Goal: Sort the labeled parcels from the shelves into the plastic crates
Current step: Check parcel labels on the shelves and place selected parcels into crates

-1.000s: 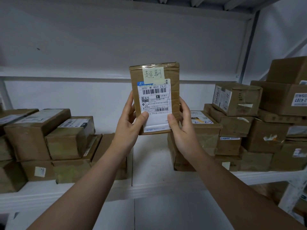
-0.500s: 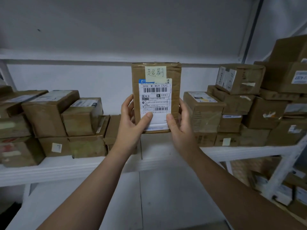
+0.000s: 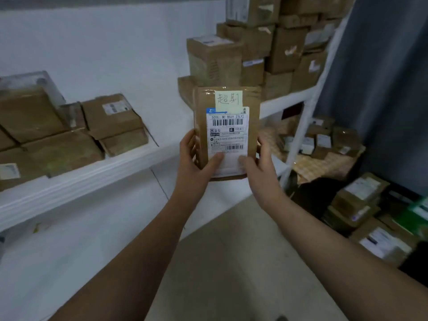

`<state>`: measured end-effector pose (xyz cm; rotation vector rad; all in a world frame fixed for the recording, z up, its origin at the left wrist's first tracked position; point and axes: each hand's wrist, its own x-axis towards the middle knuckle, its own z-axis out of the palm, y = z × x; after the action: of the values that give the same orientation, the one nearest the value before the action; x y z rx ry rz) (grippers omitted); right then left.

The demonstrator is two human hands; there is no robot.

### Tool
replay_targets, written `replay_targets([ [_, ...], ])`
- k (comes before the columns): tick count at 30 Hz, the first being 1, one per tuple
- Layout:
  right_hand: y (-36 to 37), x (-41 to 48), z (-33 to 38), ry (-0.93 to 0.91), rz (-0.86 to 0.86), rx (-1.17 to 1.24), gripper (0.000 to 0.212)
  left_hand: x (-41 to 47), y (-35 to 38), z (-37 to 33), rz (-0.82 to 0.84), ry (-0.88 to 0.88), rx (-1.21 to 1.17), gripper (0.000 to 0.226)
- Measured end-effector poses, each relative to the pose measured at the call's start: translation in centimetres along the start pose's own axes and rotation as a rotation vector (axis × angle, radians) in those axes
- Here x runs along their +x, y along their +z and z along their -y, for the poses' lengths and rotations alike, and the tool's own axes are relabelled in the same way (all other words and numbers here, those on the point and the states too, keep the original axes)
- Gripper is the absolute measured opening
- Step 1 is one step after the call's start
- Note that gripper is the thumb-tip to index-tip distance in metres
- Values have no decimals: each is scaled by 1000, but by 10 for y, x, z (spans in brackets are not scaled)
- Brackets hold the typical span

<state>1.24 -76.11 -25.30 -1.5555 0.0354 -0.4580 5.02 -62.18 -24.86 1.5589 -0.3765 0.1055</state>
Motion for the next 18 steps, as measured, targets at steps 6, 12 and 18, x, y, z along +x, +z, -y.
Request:
replay_targets([
  [6, -76, -74, -34, 200, -241, -37, 53, -53, 73, 38, 226, -157, -21, 67],
  [12, -164, -148, -48, 357, -414, -53, 54, -105, 157, 55, 461, -236, 12, 55],
  [18, -271, -219, -34, 435, -579, -56, 46, -170, 267, 45, 610, -316, -49, 48],
])
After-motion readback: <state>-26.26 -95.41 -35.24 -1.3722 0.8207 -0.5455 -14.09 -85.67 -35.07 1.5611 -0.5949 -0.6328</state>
